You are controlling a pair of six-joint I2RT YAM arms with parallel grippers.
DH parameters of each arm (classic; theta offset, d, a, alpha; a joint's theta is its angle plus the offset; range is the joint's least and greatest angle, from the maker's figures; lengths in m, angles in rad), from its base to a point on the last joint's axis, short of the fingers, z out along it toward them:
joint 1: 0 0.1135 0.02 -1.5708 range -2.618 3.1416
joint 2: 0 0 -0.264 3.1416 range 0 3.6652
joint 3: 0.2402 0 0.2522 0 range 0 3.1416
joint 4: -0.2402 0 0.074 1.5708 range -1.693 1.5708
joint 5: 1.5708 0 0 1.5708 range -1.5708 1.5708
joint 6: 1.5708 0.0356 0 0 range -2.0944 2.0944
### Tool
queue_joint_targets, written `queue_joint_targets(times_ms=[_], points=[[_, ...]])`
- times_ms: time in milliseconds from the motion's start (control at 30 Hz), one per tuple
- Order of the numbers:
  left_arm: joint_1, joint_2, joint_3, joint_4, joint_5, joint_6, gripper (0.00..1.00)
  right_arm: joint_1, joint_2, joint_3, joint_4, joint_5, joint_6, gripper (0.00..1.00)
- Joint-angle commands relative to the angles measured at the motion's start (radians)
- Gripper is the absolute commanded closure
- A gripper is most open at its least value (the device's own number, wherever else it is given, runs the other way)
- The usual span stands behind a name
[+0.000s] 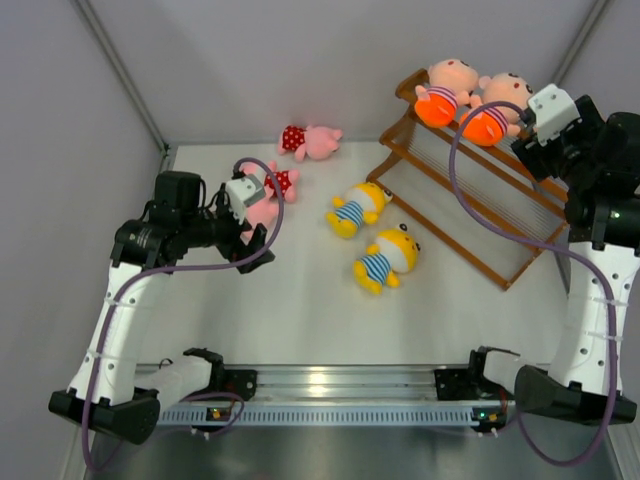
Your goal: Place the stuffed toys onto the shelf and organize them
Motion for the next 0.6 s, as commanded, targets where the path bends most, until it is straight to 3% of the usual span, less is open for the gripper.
queue_joint_targets(times_ms=[0, 167, 267, 333, 433, 533, 567], points=[[-0.003, 0.0, -0.007, -0.002, 0.002, 0.005, 0.02, 0.012, -0.028, 0.07, 0.024, -0.042, 0.022, 0.26], [-0.003, 0.0, -0.015, -0.002, -0.019, 0.02, 0.02, 0.049, -0.071, 0.091, -0.006, -0.181, 0.075, 0.24], [-0.002, 0.019, -0.045, -0.001, -0.085, 0.029, 0.02, 0.193, -0.129, 0.009, -0.042, -0.29, 0.068, 0.24], [-0.003, 0.039, -0.077, -0.001, -0.15, 0.017, 0.02, 0.314, -0.19, -0.135, -0.039, -0.289, 0.065, 0.24], [0.006, 0.08, -0.123, 0.001, -0.219, -0.003, 0.02, 0.529, -0.244, -0.37, 0.078, -0.203, 0.235, 0.25], [0.031, 0.115, -0.162, 0.001, -0.245, -0.016, 0.02, 0.734, -0.258, -0.58, 0.222, 0.048, 0.481, 0.25], [0.04, 0.119, -0.169, 0.003, -0.243, -0.017, 0.02, 0.844, -0.255, -0.623, 0.251, 0.204, 0.572, 0.25]])
